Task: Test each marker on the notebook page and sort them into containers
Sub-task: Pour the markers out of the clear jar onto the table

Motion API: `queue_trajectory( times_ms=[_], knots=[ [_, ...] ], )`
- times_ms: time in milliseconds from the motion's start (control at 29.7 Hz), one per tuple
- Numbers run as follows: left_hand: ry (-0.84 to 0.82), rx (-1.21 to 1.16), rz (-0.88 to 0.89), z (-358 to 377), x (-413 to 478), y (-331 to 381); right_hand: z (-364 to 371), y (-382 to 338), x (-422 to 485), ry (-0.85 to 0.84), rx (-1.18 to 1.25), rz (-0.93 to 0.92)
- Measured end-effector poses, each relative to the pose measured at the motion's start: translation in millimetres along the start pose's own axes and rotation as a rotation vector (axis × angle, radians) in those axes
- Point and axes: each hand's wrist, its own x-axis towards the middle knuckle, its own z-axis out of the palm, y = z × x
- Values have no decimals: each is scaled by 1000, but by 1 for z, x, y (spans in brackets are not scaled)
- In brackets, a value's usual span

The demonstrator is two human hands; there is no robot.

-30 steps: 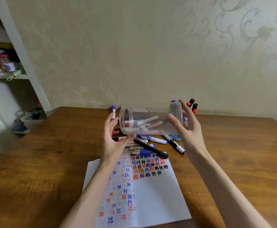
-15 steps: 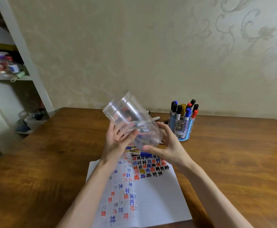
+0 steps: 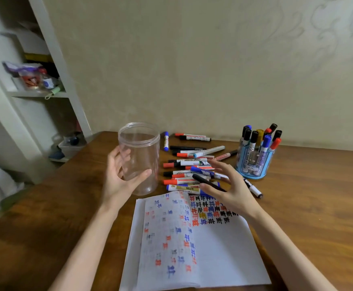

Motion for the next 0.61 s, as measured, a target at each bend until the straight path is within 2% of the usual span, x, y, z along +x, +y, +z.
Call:
queue_trajectory(
  times_ms=[269, 403, 504, 605],
  knots=[
    [8, -46, -68, 3, 0, -16, -1, 1, -2, 1, -98, -12],
    [29, -22, -47, 2, -1, -20, -5, 4, -3, 38, -240, 6],
    [148, 18, 17, 0, -4, -14, -5, 8, -4, 56, -369, 32],
    [303, 46, 199, 0, -8, -2, -5, 11, -5, 36, -444, 51]
  ],
)
